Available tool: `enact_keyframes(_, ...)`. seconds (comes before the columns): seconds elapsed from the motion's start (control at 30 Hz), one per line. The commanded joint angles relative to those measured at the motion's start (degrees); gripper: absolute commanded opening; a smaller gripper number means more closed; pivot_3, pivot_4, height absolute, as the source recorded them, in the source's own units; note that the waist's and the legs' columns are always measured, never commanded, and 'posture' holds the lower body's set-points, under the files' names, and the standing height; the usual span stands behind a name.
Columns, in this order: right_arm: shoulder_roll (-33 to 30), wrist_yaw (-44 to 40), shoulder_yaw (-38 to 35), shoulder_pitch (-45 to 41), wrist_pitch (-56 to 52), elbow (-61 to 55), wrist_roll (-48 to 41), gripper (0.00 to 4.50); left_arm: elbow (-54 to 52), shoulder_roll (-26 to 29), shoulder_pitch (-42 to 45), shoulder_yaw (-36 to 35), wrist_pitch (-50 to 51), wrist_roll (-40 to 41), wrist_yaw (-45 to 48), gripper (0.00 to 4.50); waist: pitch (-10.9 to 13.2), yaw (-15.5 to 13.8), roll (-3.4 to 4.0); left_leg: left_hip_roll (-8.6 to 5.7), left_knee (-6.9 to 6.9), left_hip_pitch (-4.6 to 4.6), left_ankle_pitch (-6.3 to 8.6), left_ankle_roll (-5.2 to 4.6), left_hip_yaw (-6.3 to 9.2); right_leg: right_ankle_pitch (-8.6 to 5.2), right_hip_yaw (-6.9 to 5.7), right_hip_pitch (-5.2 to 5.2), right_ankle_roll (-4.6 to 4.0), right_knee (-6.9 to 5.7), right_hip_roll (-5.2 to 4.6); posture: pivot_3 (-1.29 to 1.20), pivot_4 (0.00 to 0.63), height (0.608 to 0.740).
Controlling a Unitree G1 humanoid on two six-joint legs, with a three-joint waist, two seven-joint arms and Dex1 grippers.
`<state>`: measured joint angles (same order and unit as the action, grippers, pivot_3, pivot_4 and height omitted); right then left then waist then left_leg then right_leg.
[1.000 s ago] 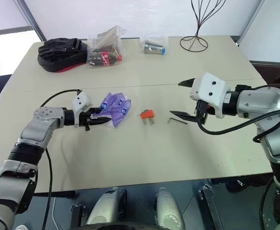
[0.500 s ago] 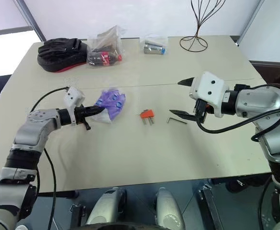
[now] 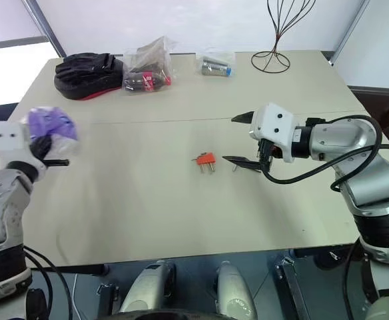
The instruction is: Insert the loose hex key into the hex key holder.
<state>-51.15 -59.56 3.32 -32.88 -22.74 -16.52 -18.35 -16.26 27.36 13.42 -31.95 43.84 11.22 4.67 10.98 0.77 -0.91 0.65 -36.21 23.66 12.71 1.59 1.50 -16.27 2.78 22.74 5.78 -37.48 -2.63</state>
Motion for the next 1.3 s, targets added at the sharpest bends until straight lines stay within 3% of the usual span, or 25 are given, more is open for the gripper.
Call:
enact_keyframes(0.03,0.45,-0.81,-0.17,-1.97,1.36,0.23,0.4,4.5,-0.67,0.22,-0.72,-6.45,1.14,-2.06,-5.74,0.03,0.0,-0.03,0.0,0.0,0.01,0.0,0.0,0.0,0.0,0.0,0.0,0.0,0.0,0.0,0.01,0.0,0.15,0.74)
enact_keyframes(0.47,0.35,-0.79,-0.77,-1.29,0.16,-1.19,0.44,4.5,4.22,-2.11,-0.78,-11.36,2.15,-0.1,-10.89,0.03,-0.08,-0.07,-0.14,-0.03,0.03,-0.01,0.01,0.03,0.03,0.0,-0.04,-0.03,-0.02,0.04,-0.15,0.0,0.15,0.74)
enact_keyframes(0.57,0.41,-0.5,-0.9,-0.99,-0.36,-1.76,0.38,4.5,4.5,-1.83,-0.84,-11.28,2.51,-0.41,-11.67,0.72,-0.08,-0.09,-0.14,-0.02,0.04,-0.01,0.01,0.03,0.03,0.0,-0.03,-0.02,-0.03,0.04,-0.16,0.0,0.15,0.74)
enact_keyframes(0.77,0.49,-0.29,-0.99,-0.69,-0.56,-1.96,0.4,4.5,4.05,-1.81,-1.12,-11.0,1.19,-2.03,-14.44,3.74,-0.08,-0.14,-0.15,-0.03,0.03,-0.01,0.02,0.04,0.02,0.0,-0.02,-0.03,-0.03,0.04,-0.2,0.0,0.15,0.74)
enact_keyframes(0.83,0.49,-0.34,-0.93,-0.72,-0.47,-1.76,0.38,4.5,3.34,-1.73,-0.98,-10.49,0.61,-2.51,-15.3,4.46,-0.08,-0.14,-0.15,-0.03,0.03,-0.01,0.02,0.04,0.02,0.0,-0.02,-0.03,-0.04,0.04,-0.22,0.0,0.15,0.74)
enact_keyframes(1.13,0.54,-0.79,-0.7,-1.08,0.53,-0.61,0.66,4.5,-2.62,0.39,4.16,-5.61,-2.03,-3.97,-15.32,4.46,-0.09,-0.26,-0.17,-0.05,0.03,0.0,0.02,0.05,0.03,0.0,-0.01,-0.05,-0.05,0.05,-0.27,0.0,0.15,0.74)
enact_keyframes(1.3,0.56,-1.54,-0.39,-1.4,1.61,0.88,0.96,4.5,-4.58,0.81,8.24,0.31,-0.49,0.3,-8.41,4.46,-0.09,-0.14,-0.17,-0.07,0.06,0.0,0.02,0.05,-0.01,0.01,0.0,-0.05,-0.04,0.11,-0.27,0.0,0.15,0.74)
